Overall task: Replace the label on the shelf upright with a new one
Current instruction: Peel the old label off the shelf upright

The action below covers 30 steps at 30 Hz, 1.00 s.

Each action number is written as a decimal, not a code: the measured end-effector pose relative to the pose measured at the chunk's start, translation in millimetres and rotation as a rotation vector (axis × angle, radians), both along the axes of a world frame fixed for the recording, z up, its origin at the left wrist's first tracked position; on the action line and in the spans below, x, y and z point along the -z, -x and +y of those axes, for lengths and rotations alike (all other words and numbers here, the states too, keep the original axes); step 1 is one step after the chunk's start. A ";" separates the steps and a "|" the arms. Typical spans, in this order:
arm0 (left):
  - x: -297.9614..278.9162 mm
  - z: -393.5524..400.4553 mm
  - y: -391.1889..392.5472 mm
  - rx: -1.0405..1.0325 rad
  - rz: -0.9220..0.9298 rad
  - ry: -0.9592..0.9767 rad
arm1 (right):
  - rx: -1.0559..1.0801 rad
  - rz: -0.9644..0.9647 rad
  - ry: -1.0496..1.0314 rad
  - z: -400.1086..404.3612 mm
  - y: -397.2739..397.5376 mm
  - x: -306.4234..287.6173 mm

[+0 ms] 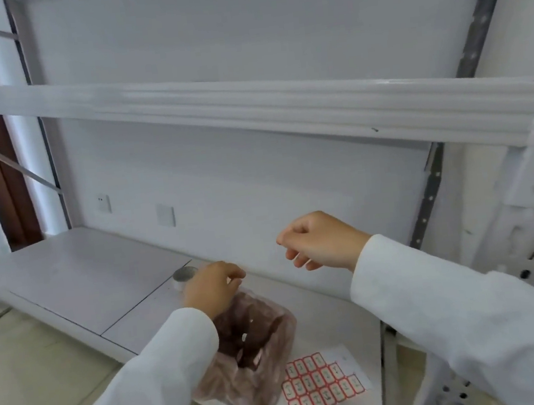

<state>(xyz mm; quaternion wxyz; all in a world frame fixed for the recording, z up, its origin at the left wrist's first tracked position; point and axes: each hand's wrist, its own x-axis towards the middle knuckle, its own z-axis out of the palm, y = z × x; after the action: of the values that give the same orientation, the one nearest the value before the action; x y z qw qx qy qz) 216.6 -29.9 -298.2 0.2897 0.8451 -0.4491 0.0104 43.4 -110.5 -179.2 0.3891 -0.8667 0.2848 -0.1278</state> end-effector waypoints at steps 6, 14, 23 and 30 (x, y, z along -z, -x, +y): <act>-21.5 0.7 11.4 -0.003 -0.014 0.022 | -0.015 0.007 0.142 4.3 17.0 -17.4; -126.5 2.6 114.4 0.539 -0.163 0.347 | -0.046 -0.267 0.893 48.8 98.1 -94.7; -233.0 -18.9 220.1 0.568 -0.115 0.862 | 0.453 -0.651 1.289 -11.4 222.5 -162.8; -263.9 -68.6 247.1 0.493 -0.264 0.337 | 0.406 -0.356 1.582 -30.3 223.2 -160.4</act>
<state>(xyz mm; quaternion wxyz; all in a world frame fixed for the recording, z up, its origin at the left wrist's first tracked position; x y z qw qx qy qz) -30.6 -98.6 -34.4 0.3584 0.6427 -0.6658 0.1235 -179.9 -140.8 -18.8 -0.3257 -0.7828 0.1957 -0.4928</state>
